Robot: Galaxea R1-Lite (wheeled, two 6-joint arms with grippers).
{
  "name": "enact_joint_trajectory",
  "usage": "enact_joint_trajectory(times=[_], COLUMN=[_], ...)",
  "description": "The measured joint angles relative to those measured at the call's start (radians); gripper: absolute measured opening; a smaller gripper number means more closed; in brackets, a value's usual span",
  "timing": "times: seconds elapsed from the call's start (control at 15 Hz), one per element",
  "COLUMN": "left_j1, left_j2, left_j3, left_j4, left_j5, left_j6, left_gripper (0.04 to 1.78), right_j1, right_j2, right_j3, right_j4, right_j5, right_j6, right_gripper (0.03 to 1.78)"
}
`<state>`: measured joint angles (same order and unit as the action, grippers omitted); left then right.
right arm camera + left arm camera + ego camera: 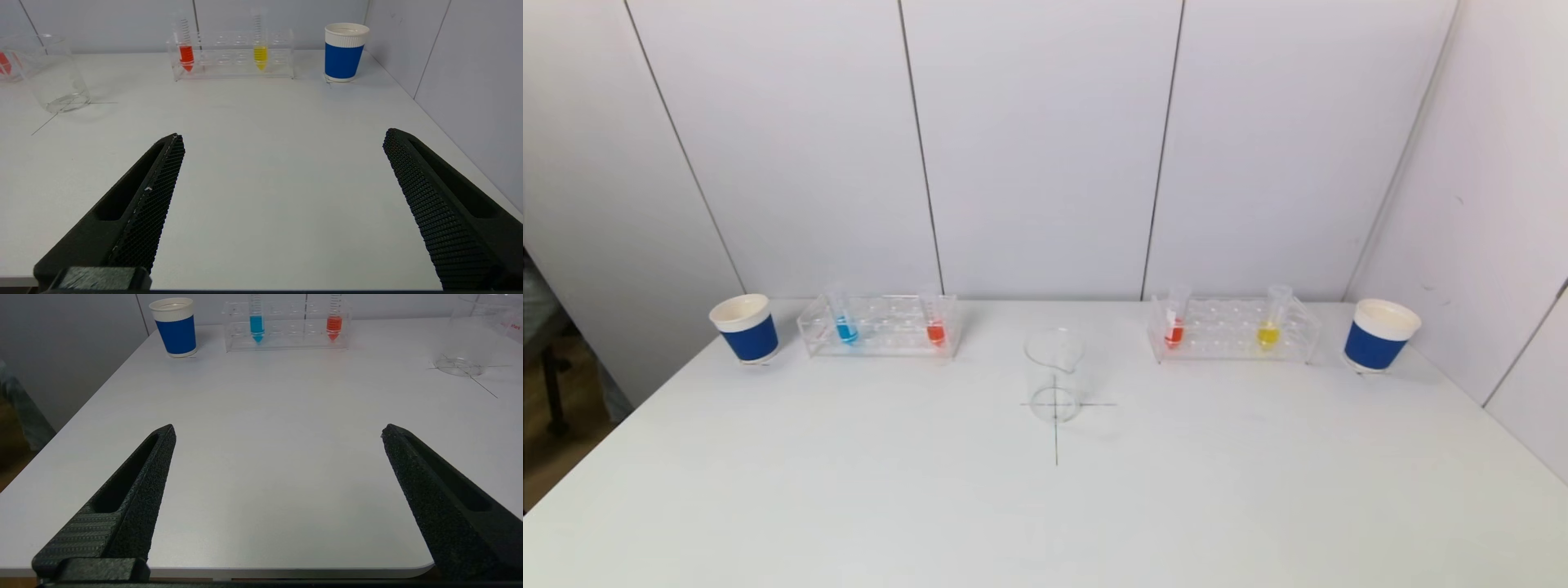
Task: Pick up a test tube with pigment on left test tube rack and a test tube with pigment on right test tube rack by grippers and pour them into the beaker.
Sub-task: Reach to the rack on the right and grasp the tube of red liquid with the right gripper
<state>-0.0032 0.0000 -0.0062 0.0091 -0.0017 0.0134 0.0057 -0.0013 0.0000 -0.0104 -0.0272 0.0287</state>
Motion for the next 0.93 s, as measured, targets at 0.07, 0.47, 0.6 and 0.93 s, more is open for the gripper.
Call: enact_joint_trajectory(times=[0.07, 0.47, 0.6, 0.93], left_j1=[0.000, 0.000, 0.000, 0.000], left_j2=[0.000, 0.000, 0.000, 0.000], left_j3=[0.000, 0.000, 0.000, 0.000], left_j4=[0.000, 0.000, 0.000, 0.000], left_j5=[0.000, 0.000, 0.000, 0.000], left_j6=[0.000, 0.000, 0.000, 0.000], left_gripper=[1.76, 1.76, 1.76, 1.76], right_j1=[0.000, 0.000, 0.000, 0.000], right_j2=[0.000, 0.000, 0.000, 0.000], right_j3=[0.000, 0.000, 0.000, 0.000], right_j4=[0.000, 0.000, 0.000, -0.001], right_j5=[0.000, 0.000, 0.000, 0.000], right_j6=[0.000, 0.000, -0.001, -0.001], right_gripper=[1.77, 1.77, 1.77, 1.77])
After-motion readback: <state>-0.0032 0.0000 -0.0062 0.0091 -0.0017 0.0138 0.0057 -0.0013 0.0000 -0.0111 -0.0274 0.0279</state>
